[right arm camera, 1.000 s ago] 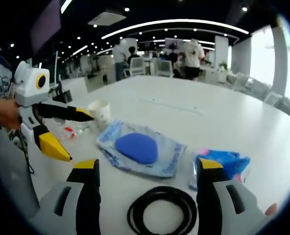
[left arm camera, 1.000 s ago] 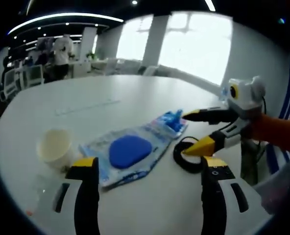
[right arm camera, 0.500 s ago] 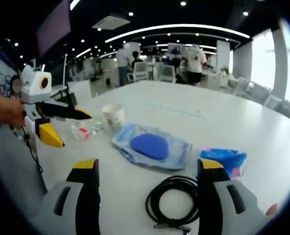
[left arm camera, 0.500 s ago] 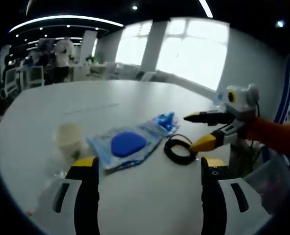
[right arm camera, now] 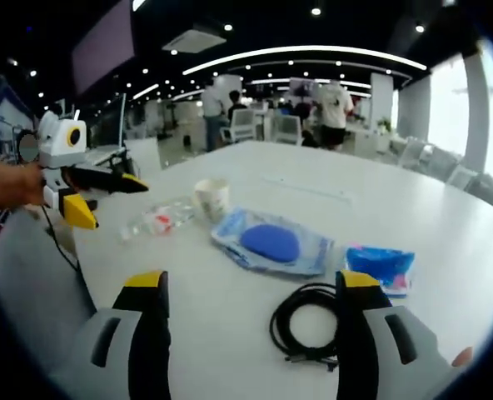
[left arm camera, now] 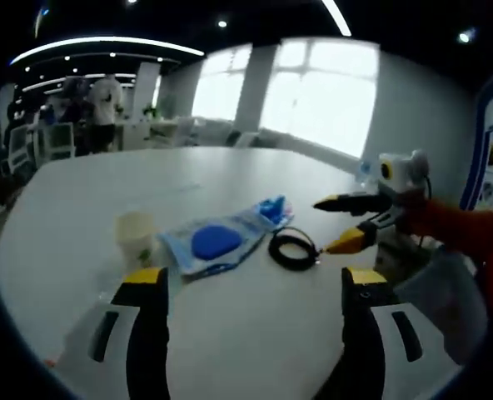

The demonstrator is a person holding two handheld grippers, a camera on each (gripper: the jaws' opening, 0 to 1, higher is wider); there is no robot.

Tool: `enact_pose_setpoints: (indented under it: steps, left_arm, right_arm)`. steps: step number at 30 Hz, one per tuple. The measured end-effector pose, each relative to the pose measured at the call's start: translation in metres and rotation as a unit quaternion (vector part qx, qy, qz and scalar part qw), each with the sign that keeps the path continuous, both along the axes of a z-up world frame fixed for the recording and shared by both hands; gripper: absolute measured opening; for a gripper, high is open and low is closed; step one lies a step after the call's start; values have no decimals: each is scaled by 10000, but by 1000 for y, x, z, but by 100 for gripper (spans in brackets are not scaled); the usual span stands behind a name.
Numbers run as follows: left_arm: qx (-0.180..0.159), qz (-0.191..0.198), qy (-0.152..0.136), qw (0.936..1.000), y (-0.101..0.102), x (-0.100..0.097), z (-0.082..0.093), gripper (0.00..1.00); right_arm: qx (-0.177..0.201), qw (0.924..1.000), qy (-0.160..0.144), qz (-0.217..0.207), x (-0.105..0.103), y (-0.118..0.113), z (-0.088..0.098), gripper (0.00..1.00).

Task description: Arrange the tabletop items into an orderly group along one side of the table until the central work area is clear of visible clutter.

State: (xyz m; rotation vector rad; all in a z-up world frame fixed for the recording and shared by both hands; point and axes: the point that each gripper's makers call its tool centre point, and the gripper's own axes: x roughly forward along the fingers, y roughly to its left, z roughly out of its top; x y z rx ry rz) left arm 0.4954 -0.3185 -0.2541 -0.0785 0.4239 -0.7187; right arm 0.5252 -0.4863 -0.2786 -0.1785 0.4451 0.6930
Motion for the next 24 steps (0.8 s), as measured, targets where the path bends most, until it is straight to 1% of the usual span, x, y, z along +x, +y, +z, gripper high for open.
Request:
enact_pose_setpoints:
  steps: [5, 9, 12, 18, 22, 24]
  left_arm:
    - [-61, 95, -9, 9999, 14, -11, 6, 82]
    - [-58, 185, -74, 9998, 24, -18, 8, 82]
    - [-177, 300, -62, 9994, 32, -23, 10, 82]
    - [-328, 569, 0, 9978, 51, -40, 6, 82]
    - [-350, 718, -11, 9968, 62, -48, 6, 82]
    - [-350, 767, 9, 9964, 65, -52, 4, 82]
  right_arm:
    - [32, 10000, 36, -30, -15, -1, 2, 81]
    - [42, 10000, 24, -46, -22, 0, 4, 80]
    - [70, 10000, 28, -46, -30, 2, 6, 80]
    - [25, 10000, 7, -5, -41, 4, 8, 80]
    - [-26, 10000, 3, 46, -49, 7, 9, 80]
    - [22, 10000, 24, 45, -53, 9, 10, 80]
